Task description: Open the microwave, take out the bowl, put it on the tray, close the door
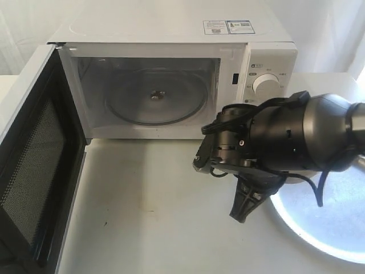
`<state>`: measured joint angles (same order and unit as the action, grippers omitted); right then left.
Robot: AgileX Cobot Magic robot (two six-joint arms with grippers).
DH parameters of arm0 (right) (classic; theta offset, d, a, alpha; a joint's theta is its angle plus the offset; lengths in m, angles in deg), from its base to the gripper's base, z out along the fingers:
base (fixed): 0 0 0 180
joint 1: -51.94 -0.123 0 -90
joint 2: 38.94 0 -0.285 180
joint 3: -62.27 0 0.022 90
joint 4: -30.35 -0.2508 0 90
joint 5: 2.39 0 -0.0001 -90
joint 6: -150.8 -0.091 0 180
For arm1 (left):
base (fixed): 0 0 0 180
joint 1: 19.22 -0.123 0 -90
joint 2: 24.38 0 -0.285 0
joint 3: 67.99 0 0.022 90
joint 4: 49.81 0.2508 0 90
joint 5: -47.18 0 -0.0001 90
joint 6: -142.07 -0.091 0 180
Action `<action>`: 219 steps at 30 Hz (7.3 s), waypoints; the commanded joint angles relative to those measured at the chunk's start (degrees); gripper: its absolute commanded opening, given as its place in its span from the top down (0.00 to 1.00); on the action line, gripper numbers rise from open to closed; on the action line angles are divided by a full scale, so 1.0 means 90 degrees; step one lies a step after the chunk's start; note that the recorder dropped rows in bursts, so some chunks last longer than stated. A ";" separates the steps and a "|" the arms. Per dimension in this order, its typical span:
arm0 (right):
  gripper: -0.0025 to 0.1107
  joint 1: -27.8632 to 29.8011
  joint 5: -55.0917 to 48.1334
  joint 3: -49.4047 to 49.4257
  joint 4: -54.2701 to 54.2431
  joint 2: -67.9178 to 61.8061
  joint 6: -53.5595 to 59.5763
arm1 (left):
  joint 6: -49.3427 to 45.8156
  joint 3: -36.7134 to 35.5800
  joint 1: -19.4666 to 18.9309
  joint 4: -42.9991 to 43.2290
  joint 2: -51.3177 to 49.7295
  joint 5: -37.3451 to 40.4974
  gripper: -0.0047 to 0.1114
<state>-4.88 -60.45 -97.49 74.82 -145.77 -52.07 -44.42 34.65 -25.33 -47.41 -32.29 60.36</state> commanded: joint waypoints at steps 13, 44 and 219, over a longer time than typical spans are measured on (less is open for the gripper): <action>0.63 0.0732 0.0964 0.0487 0.0485 0.0063 -0.1169 | 0.0024 0.0015 -0.0009 -0.0050 0.0013 0.0015 0.96; 0.98 -0.1254 1.0430 -0.2471 0.0330 -0.0067 0.1402 | 0.0024 0.0015 -0.0009 -0.0050 0.0013 0.0015 0.96; 0.98 0.5433 0.4416 0.6331 -0.3795 1.1004 0.2496 | 0.0024 0.0015 -0.0009 -0.0050 0.0013 0.0015 0.96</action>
<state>43.61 -21.32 -40.81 40.72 -47.09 -30.09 -44.42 34.65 -25.33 -47.41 -32.29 60.36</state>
